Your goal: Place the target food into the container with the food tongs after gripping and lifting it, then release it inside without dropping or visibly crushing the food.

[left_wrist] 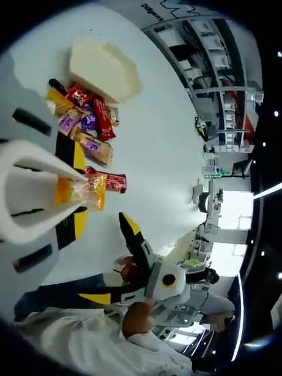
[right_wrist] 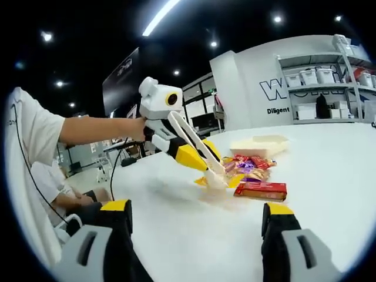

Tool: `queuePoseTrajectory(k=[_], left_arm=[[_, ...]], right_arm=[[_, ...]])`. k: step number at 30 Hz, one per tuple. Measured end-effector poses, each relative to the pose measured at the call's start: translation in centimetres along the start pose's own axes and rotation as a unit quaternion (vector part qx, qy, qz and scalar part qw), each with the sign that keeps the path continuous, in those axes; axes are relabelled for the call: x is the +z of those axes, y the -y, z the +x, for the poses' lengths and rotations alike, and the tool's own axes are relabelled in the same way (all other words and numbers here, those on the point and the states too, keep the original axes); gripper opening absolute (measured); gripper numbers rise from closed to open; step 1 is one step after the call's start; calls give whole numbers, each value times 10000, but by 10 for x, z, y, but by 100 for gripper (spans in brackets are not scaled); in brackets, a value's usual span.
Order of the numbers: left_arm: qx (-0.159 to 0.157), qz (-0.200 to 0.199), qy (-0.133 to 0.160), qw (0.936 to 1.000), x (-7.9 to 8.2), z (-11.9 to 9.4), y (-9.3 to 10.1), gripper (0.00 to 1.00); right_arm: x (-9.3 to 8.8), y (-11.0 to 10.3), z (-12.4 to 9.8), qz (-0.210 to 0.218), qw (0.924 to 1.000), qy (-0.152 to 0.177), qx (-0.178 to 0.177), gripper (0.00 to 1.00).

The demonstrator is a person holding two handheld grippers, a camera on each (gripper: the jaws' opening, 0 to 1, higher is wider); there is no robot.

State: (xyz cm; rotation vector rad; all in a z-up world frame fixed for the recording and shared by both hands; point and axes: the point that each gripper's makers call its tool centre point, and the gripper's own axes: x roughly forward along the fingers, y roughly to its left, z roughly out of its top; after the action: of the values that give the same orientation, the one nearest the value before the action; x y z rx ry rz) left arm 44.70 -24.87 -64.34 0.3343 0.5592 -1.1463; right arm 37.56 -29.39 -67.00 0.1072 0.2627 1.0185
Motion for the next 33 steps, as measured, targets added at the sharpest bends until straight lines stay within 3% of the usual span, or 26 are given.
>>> queuePoseTrajectory(k=[6, 7, 8, 9, 12, 14, 16, 17, 18, 19, 20, 22, 23, 24, 26, 29, 33], left_arm=[[349, -178, 128, 9991, 13, -14, -24, 22], [472, -256, 130, 9985, 15, -16, -32, 22], [556, -92, 229, 9981, 20, -18, -40, 22], [673, -274, 221, 9971, 22, -19, -50, 22], [893, -327, 402, 9947, 36, -22, -76, 22], [866, -485, 388, 9943, 40, -21, -88, 22], [1129, -363, 220, 9927, 39, -18, -111, 22], [1186, -465, 182, 9917, 38, -17, -119, 22], [1501, -685, 94, 9862, 36, -19, -135, 22], [1506, -592, 208, 9866, 41, -18, -142, 22], [1517, -841, 379, 9841, 45, -18, -149, 22], [1602, -977, 406, 9814, 46, -18, -157, 22], [1660, -842, 363, 9819, 45, -16, -164, 22], [1725, -1011, 285, 9794, 41, -13, -170, 22], [1817, -976, 207, 9783, 37, -10, -176, 22], [1962, -1138, -54, 9739, 18, 1, -187, 22], [1959, -1275, -103, 9722, 4, 14, -193, 22]], right_arm=[[2, -2, -4, 32, 9999, 95, 0, 89], [3, -1, -5, 37, 9999, 115, -10, 89], [3, -1, -5, 35, 9999, 119, -17, 89], [3, 0, -6, 28, 9999, 117, -33, 89], [3, 2, -11, 31, 9999, 92, -76, 89], [3, 3, -13, 35, 9999, 94, -100, 89], [2, 4, -15, 17, 9999, 55, -154, 89], [3, 5, -17, -10, 9998, 43, -179, 89], [3, 5, -18, -24, 9998, 32, -186, 89], [4, 5, -21, -29, 9998, 22, -195, 89], [7, 8, -24, -31, 9997, 45, -237, 89], [10, 10, -27, -33, 9996, 56, -272, 89], [12, 13, -30, -39, 9994, 67, -325, 88], [14, 15, -32, -57, 9993, 78, -369, 88], [17, 17, -35, -88, 9990, 56, -424, 88], [20, 18, -37, -143, 9987, 67, -478, 88], [20, 19, -40, -156, 9984, 71, -535, 88]])
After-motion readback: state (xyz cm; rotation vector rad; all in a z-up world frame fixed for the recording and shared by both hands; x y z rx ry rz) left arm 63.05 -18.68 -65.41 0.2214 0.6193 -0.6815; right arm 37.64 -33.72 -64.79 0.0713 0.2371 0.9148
